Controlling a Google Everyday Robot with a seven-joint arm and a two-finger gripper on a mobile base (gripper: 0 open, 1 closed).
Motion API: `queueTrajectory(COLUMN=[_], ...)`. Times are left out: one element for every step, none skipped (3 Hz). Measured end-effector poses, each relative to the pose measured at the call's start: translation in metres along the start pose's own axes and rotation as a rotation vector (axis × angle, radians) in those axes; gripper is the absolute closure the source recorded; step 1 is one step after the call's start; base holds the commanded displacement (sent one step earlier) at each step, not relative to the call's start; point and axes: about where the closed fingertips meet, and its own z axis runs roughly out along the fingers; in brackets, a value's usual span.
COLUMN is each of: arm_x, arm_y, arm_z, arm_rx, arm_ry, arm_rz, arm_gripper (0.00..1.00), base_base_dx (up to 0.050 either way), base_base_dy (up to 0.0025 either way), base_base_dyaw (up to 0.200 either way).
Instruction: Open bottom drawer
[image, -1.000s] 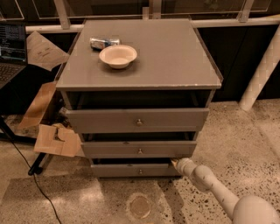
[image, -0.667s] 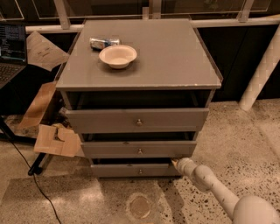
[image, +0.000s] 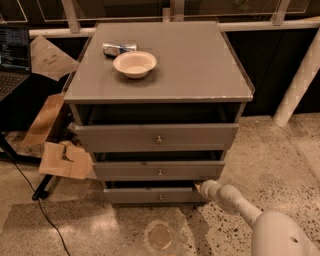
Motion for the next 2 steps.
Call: queueTrajectory(arm_x=[-0.0026, -0.0049], arm_y=[0.0005, 0.0044], arm_z=[0.0003, 0.0017], arm_rx=[-0.006, -0.023], arm_ry=[0.004, 0.016], arm_rz=[0.004, 0.005], arm_gripper=[1.00, 1.00], base_base_dx=[0.000, 0.000], base_base_dy=[0.00000, 0.00000], base_base_dyaw=[0.000, 0.000])
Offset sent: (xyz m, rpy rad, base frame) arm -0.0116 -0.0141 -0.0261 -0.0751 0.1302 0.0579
